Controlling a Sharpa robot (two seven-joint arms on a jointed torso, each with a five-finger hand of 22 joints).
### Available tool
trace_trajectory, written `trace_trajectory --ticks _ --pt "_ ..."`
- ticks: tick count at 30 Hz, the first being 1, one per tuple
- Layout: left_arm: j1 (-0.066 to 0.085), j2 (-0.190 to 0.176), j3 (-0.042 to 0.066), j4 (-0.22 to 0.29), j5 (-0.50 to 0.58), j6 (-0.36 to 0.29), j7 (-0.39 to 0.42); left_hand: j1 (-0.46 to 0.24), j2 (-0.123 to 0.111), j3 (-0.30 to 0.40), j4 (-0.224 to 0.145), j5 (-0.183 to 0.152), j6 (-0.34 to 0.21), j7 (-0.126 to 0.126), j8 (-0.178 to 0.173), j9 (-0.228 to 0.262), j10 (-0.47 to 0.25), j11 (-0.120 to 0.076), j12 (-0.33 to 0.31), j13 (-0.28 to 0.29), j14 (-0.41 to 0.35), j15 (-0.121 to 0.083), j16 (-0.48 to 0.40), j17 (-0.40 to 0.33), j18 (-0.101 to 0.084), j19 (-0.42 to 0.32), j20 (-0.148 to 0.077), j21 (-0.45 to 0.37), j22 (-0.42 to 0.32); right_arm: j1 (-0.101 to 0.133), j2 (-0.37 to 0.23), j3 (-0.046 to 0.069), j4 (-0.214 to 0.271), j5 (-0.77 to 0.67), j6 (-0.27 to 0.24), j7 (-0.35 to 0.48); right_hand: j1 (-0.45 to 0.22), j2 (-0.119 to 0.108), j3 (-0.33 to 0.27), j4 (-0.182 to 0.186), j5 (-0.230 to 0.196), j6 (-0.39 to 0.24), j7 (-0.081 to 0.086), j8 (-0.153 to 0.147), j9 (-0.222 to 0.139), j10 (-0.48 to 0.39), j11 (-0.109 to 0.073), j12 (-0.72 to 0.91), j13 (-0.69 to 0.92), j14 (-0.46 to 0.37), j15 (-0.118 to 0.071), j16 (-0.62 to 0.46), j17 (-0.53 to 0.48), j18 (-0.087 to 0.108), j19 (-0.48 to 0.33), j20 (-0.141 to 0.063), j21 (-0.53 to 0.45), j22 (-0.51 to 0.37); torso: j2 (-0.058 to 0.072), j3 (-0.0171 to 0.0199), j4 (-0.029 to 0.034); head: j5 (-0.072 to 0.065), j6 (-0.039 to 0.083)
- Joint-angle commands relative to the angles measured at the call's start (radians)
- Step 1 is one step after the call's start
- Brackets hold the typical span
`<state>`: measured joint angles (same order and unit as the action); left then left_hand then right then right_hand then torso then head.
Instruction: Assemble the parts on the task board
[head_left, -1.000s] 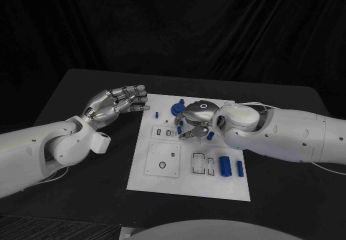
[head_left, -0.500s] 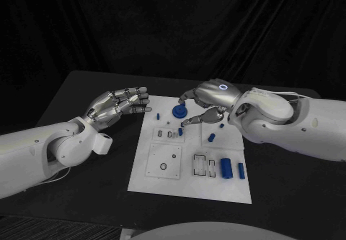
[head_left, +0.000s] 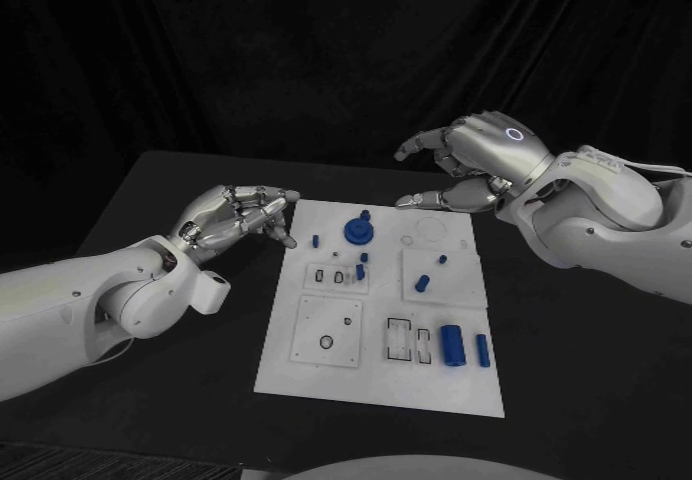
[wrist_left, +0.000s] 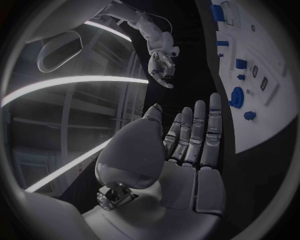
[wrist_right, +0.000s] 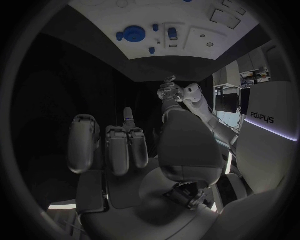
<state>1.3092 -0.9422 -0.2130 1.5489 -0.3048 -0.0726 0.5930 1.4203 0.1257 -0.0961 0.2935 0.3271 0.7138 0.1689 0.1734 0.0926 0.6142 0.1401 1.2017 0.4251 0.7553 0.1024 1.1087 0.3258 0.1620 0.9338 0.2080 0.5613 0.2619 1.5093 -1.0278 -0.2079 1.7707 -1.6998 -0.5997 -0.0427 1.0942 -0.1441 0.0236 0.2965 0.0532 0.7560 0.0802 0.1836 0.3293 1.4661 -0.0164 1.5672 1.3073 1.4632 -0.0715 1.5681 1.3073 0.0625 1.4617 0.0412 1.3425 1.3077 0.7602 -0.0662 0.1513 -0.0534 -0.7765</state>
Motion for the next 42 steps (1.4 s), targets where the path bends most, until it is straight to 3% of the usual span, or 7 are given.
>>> trace_trajectory --ticks 1,6,12,23,28,39,42 --pt "0.021 0.011 0.002 0.0 -0.268 -0.087 -0.163 -0.051 0.012 -0.035 -0.017 -0.074 0.02 0.008 0.079 0.024 0.423 -0.033 0.242 0.524 0.23 -0.031 0.252 0.359 0.014 0.057 -0.041 0.167 0.116 0.002 -0.005 0.0 -0.008 0.06 -0.006 0.007 -0.004 0.042 -0.004 -0.002 0.002 0.012 0.001 0.004 -0.003 0.105 0.008 0.004 0.263 0.108 0.004 0.003 0.263 -0.014 0.02 0.001 0.003 0.199 0.0 0.0057 -0.0084 0.003 0.016" --pt "0.056 0.032 0.002 -0.006 -0.438 -0.067 -0.338 -0.134 0.029 -0.115 -0.007 -0.188 0.019 -0.003 0.272 0.091 0.957 -0.033 0.369 1.146 0.815 -0.044 0.462 1.245 -0.082 0.272 -0.069 0.781 0.847 -0.002 -0.005 0.0 -0.023 0.091 0.039 -0.002 0.005 0.077 0.0 -0.006 0.034 0.023 0.003 0.004 -0.007 0.105 0.01 0.004 0.263 0.108 0.006 0.003 0.263 -0.012 0.017 0.004 -0.003 0.197 -0.001 0.0167 -0.0152 0.009 0.028" --pt "0.129 0.052 0.002 0.009 -0.566 0.018 -0.534 -0.177 0.036 -0.151 -0.014 -0.196 0.084 -0.034 0.359 0.139 0.957 -0.065 0.369 1.146 0.815 -0.074 0.462 1.245 -0.133 0.524 -0.068 0.965 1.187 -0.014 -0.009 0.0 -0.036 0.102 0.054 -0.011 0.019 0.093 -0.002 -0.006 0.064 0.035 0.003 0.004 -0.01 0.105 0.011 0.004 0.263 0.108 0.006 0.003 0.263 -0.012 0.017 0.005 -0.003 0.197 0.0 0.0369 -0.0232 0.003 0.035" --pt "0.266 0.143 0.002 0.004 -0.625 0.262 -0.848 -0.217 0.066 -0.159 -0.01 -0.171 0.244 -0.109 0.459 0.272 0.957 -0.134 0.369 1.146 0.815 -0.132 0.462 1.245 -0.147 0.585 -0.121 0.991 1.256 -0.036 0.002 0.0 -0.054 0.105 0.072 -0.028 0.033 0.115 -0.006 -0.007 0.11 0.047 0.003 0.003 -0.015 0.105 0.011 0.004 0.263 0.108 0.006 0.003 0.263 -0.012 0.017 0.005 -0.002 0.197 0.007 0.0737 -0.0433 0.029 0.028" --pt "0.278 0.203 0.002 -0.032 -0.628 0.35 -0.913 -0.214 0.072 -0.148 -0.008 -0.161 0.235 -0.106 0.396 0.27 0.957 -0.138 0.369 1.146 0.815 -0.141 0.462 1.245 -0.145 0.577 -0.133 0.987 1.248 -0.046 0.006 0.0 -0.06 0.106 0.083 -0.035 0.033 0.119 -0.007 -0.006 0.117 0.048 0.002 0.002 -0.016 0.105 0.01 0.004 0.263 0.108 0.006 0.003 0.263 -0.011 0.015 0.005 -0.007 0.195 0.01 0.0797 -0.0501 0.035 0.022" --pt "0.283 0.284 0.002 -0.088 -0.629 0.395 -0.905 -0.2 0.056 -0.1 -0.038 -0.174 -0.106 -0.017 -0.035 0.04 0.957 -0.073 0.369 1.146 0.815 -0.081 0.462 1.245 -0.135 0.537 -0.078 0.966 1.215 -0.072 0.015 0.0 -0.076 0.106 0.106 -0.049 0.033 0.127 -0.008 -0.006 0.123 0.05 0.003 0.002 -0.017 0.105 0.01 0.004 0.263 0.108 0.006 0.003 0.263 -0.01 0.014 0.005 -0.01 0.194 0.008 0.1002 -0.0623 0.049 0.01" --pt "0.283 0.29 0.002 -0.091 -0.63 0.401 -0.908 -0.209 0.053 -0.098 -0.034 -0.173 0.074 -0.004 0.021 0.072 0.957 -0.051 0.369 1.146 0.815 -0.068 0.462 1.245 -0.137 0.541 -0.069 0.967 1.219 -0.075 0.014 0.0 -0.076 0.106 0.105 -0.051 0.034 0.128 -0.008 -0.007 0.125 0.05 0.003 0.001 -0.018 0.105 0.01 0.004 0.263 0.108 0.006 0.003 0.263 -0.01 0.014 0.005 -0.011 0.194 0.008 0.1046 -0.0651 0.052 0.007"
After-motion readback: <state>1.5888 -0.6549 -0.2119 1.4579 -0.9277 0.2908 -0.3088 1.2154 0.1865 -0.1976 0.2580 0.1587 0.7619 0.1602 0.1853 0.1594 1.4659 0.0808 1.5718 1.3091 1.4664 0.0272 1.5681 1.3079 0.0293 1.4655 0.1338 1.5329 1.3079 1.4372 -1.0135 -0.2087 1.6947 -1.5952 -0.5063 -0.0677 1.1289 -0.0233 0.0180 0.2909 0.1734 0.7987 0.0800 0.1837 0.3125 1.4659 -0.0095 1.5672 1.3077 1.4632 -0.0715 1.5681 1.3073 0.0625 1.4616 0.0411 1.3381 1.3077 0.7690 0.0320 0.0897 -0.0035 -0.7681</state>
